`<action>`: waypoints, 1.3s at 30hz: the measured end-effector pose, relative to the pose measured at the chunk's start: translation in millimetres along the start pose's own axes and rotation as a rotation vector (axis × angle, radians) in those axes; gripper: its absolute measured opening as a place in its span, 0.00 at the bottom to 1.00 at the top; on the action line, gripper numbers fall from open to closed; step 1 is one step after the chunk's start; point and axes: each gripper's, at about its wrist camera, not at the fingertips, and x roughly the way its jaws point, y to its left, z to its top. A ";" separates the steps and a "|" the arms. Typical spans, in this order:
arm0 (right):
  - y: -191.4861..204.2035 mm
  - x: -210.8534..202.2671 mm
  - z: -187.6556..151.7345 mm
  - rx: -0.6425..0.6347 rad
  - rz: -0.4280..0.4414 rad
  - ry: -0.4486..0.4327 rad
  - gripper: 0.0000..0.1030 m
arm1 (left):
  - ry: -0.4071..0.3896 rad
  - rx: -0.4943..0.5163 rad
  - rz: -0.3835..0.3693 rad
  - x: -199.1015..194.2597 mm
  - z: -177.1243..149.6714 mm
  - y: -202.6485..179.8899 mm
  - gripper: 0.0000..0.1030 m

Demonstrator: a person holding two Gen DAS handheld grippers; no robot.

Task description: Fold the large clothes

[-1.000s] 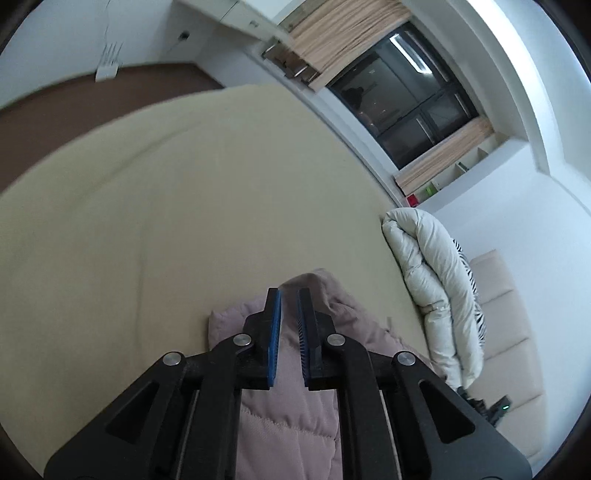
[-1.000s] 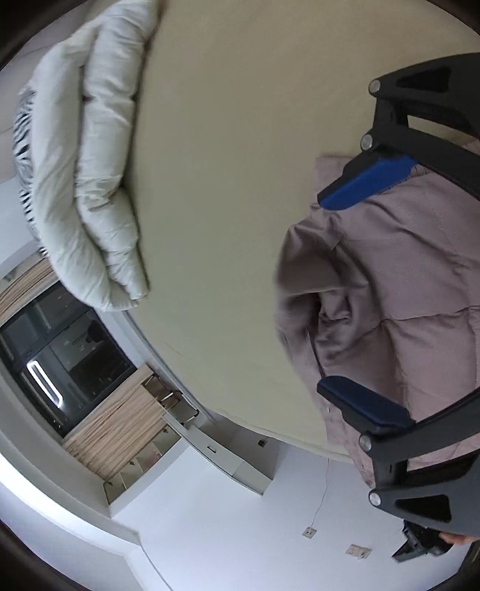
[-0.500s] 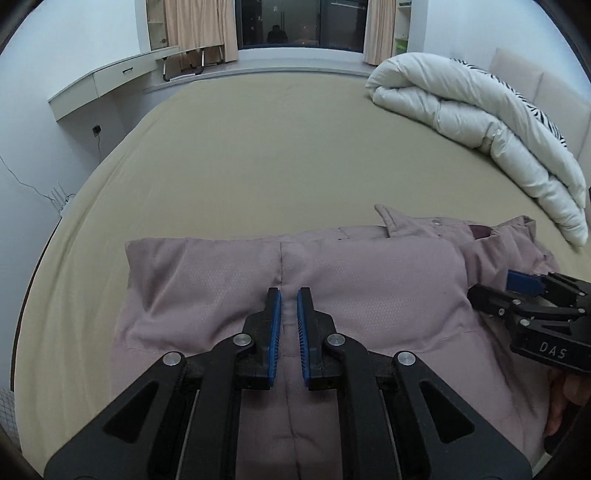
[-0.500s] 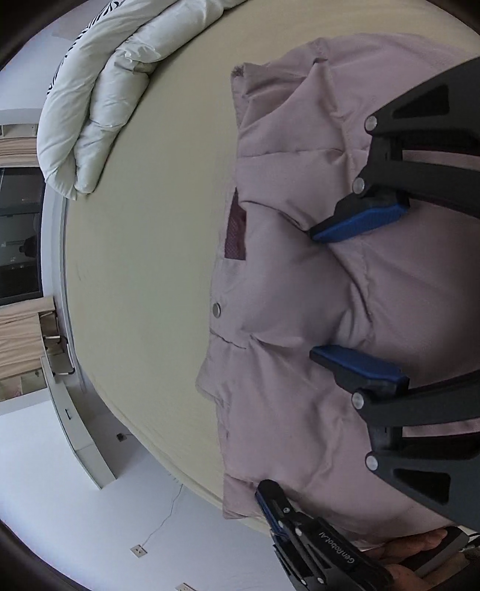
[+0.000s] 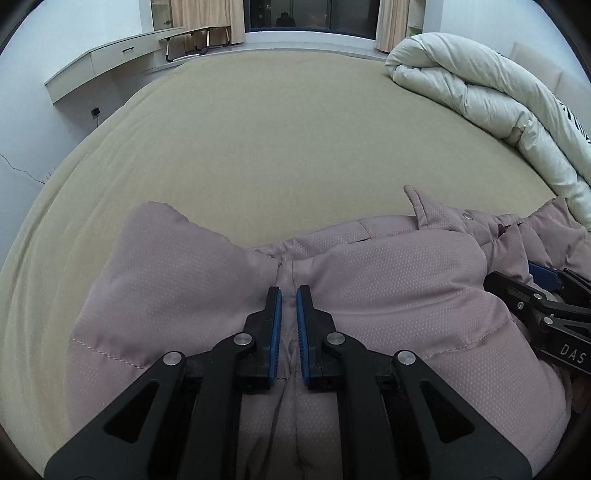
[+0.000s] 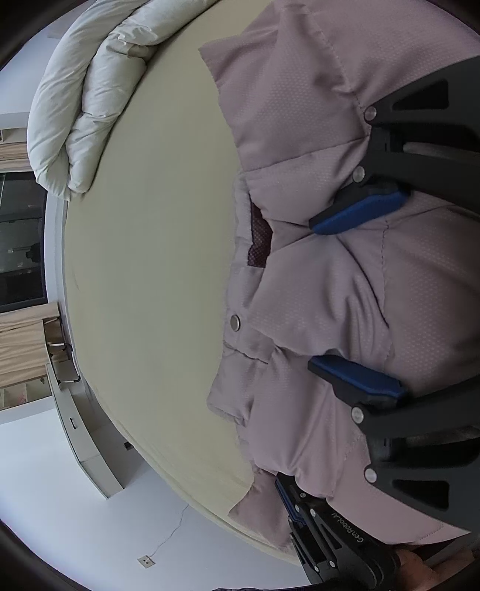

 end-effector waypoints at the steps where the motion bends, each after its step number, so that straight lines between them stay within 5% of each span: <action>1: 0.8 2.5 0.3 -0.006 -0.008 0.000 0.68 | 0.002 0.004 0.005 2.0 0.1 -0.2 0.08; 14: 4.6 5.9 -1.3 -0.015 -0.018 -0.014 0.69 | 0.020 0.032 0.032 -1.0 -7.2 -3.2 0.08; 17: 1.5 -18.6 2.4 -0.004 0.025 -0.007 0.70 | 0.064 0.019 0.008 -22.2 0.5 1.7 0.08; 19: -6.4 -56.2 -0.3 0.009 0.051 -0.064 0.70 | 0.018 0.013 -0.015 -56.2 -3.5 1.4 0.08; 23: -43.4 -108.2 -14.8 0.070 -0.097 -0.195 0.80 | -0.083 0.045 0.006 -98.2 -22.4 -8.7 0.08; 26: -85.1 -84.7 -35.2 0.118 -0.232 -0.046 0.82 | -0.006 0.047 -0.004 -73.8 -33.6 -13.3 0.08; 30: -124.4 -72.1 -63.1 0.234 -0.153 -0.066 0.98 | -0.020 0.042 -0.001 -65.9 -38.1 -19.0 0.08; 39: -131.9 -58.3 -73.4 0.273 -0.092 -0.111 1.00 | -0.058 0.043 0.026 -46.5 -52.5 -24.2 0.08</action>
